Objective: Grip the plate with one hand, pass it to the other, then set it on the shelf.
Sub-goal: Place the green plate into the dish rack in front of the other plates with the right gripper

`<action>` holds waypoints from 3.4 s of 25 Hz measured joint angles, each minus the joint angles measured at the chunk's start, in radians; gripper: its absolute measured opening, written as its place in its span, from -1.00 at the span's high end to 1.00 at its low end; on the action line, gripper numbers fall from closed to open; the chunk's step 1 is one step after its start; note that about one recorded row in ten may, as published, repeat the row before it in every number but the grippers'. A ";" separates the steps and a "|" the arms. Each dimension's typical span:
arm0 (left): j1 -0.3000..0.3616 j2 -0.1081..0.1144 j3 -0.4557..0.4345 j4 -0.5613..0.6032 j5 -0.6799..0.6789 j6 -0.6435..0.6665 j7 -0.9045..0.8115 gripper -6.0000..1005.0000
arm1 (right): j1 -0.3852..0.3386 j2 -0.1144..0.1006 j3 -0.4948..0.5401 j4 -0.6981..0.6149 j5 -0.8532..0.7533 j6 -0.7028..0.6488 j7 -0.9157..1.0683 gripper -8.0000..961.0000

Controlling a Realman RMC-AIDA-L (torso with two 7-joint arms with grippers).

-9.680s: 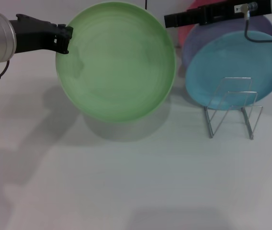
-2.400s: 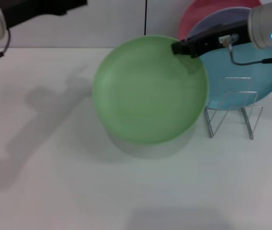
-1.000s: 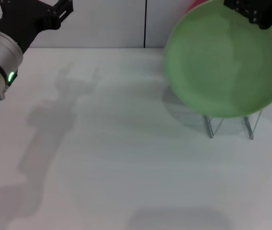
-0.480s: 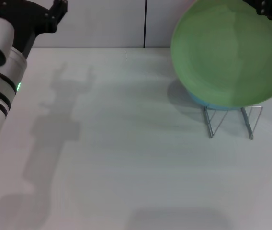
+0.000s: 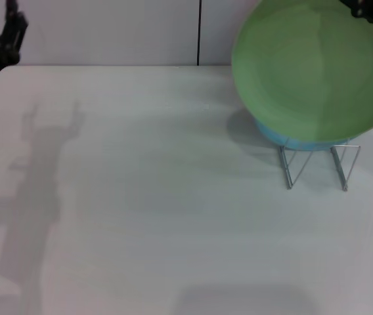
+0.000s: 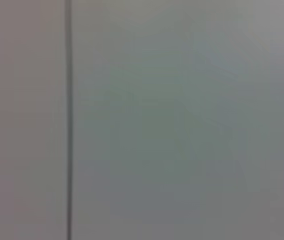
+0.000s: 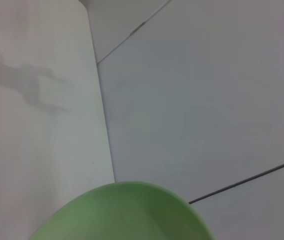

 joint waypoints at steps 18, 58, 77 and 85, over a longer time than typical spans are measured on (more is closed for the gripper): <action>-0.010 -0.004 0.008 0.160 0.001 0.043 -0.097 -0.65 | -0.001 -0.004 -0.016 -0.009 -0.015 0.010 -0.145 0.91; -0.039 -0.008 0.040 0.195 -0.005 0.015 -0.097 -0.65 | -0.096 -0.001 -0.038 0.031 0.029 0.037 -0.378 0.91; -0.056 -0.010 0.046 0.194 -0.005 -0.024 -0.097 -0.65 | -0.156 0.005 -0.038 0.071 0.032 0.054 -0.440 0.91; -0.055 -0.010 0.050 0.194 -0.007 -0.025 -0.100 -0.65 | -0.182 0.008 -0.051 0.079 0.030 0.084 -0.456 0.81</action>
